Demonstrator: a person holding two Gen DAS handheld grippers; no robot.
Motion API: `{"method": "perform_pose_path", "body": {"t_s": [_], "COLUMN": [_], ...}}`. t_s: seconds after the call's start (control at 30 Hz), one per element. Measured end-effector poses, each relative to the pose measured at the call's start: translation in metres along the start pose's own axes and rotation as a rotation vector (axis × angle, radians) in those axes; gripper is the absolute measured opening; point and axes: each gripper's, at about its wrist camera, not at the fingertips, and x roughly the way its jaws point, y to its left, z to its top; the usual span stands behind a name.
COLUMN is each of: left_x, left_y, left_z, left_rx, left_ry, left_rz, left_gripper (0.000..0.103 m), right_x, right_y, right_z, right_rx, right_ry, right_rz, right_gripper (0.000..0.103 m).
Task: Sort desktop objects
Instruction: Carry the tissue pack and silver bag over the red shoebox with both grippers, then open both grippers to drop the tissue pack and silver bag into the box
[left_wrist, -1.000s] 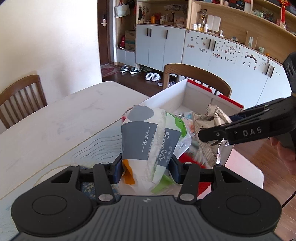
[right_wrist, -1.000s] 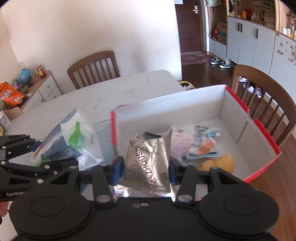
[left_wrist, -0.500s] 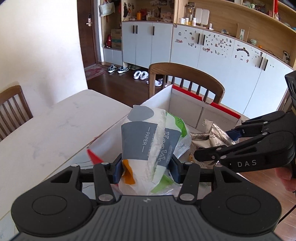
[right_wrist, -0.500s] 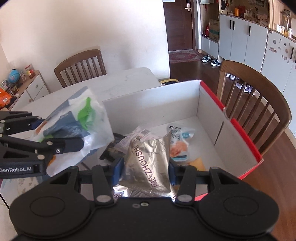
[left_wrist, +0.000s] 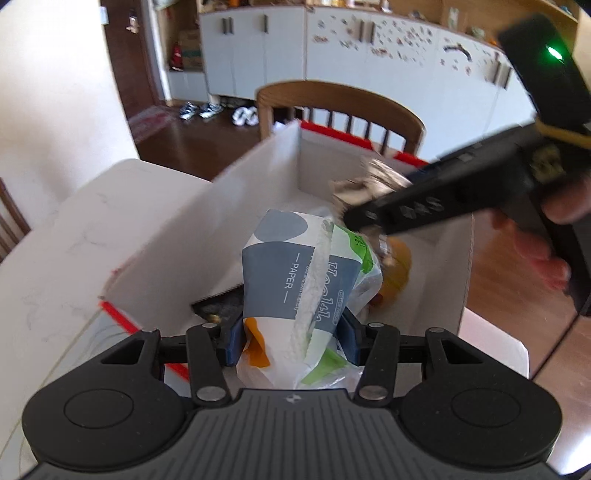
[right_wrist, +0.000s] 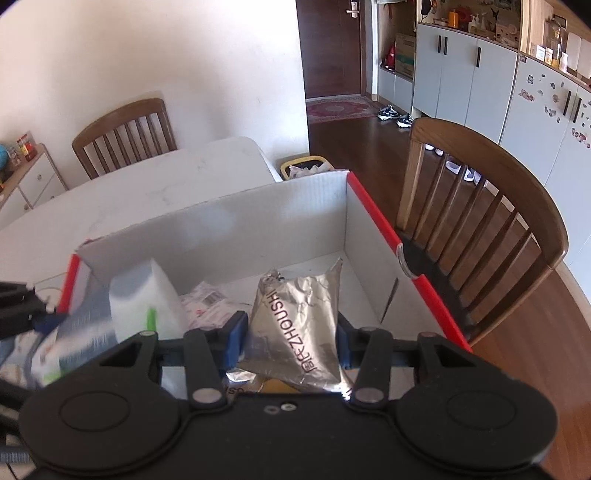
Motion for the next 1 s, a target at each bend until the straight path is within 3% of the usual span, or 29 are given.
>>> {"method": "perform_pose_path", "body": {"t_s": [0.3,0.4,0.6,1.0], "left_x": [0.021,0.024,0.036,0.048], "left_y": [-0.016,-0.010,-0.010,-0.011], "left_z": [-0.002,-0.004,-0.005,-0.003], "left_rx": [0.080,0.052,0.097,0.096], "left_ry": [0.058,0.069,0.105,0.175], "left_rz": [-0.028,-0.037,-0.012,-0.041], "left_gripper": [0.049,0.049,0.049,0.053], "right_x": [0.022,0.027,0.031,0.029], "right_y": [0.000,-0.002,-0.003,-0.009], "right_z": [-0.002,-0.003,-0.006,-0.005], "right_rx": [-0.011,-0.005,-0.002,0.015], "right_ry": [0.034,0.045,0.061,0.040], "right_rz": [-0.007,-0.006,-0.008,-0.008], "right_gripper": [0.047,0.047,0.047,0.050]}}
